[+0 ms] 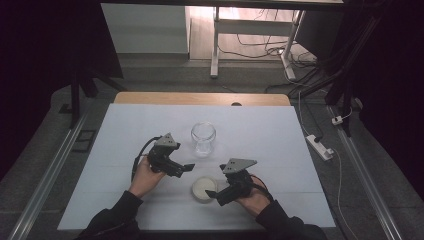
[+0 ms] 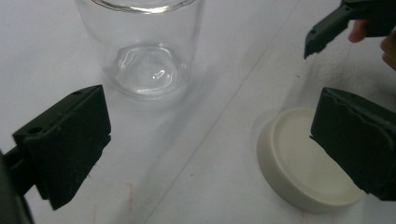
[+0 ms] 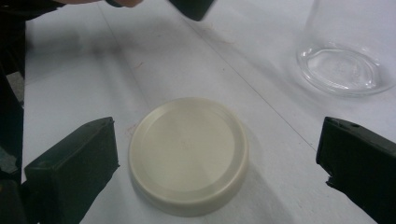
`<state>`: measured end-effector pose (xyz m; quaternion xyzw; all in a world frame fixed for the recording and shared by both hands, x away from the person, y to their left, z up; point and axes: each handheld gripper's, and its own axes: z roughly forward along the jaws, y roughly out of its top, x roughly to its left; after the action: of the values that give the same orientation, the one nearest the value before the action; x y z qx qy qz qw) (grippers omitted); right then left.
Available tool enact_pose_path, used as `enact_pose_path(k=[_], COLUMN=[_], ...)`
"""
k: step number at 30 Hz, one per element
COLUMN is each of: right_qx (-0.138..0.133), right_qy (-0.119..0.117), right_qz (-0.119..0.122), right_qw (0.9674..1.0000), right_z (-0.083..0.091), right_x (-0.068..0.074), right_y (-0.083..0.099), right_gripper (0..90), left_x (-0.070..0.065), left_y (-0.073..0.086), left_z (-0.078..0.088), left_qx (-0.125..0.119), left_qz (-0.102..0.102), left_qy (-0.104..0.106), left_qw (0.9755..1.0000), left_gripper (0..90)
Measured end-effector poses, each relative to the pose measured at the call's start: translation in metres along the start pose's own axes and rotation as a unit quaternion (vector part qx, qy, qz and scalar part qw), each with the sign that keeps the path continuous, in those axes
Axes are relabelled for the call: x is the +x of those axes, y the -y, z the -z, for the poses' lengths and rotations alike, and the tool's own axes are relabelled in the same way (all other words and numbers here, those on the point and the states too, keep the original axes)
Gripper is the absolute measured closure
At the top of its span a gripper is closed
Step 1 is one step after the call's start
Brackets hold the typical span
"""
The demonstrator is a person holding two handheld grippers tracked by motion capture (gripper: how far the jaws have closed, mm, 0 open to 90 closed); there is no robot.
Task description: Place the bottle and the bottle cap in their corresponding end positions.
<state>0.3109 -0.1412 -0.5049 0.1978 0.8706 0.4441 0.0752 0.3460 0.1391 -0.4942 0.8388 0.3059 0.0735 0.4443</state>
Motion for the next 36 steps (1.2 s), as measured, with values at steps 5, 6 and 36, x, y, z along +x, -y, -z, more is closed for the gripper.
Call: enact_pose_path(k=[5, 6, 36], right_qx=[0.001, 0.001, 0.003], right_qy=[0.006, 0.007, 0.071], right_qz=[-0.005, -0.005, -0.041], right_qw=[1.0000, 1.0000, 0.9966], right_z=[0.007, 0.008, 0.073], right_x=[-0.002, -0.003, -0.016], right_y=[0.001, 0.001, 0.032], right_gripper=[0.0, 0.0, 0.0], left_x=[-0.006, -0.007, -0.035], left_y=[0.008, 0.009, 0.072], left_z=[0.009, 0.011, 0.078], left_qx=[-0.001, -0.001, -0.021], left_qz=[0.007, 0.009, 0.057], left_qy=[0.007, 0.007, -0.016], left_qw=[1.0000, 0.9999, 0.9980], left_gripper=[0.0, 0.0, 0.0])
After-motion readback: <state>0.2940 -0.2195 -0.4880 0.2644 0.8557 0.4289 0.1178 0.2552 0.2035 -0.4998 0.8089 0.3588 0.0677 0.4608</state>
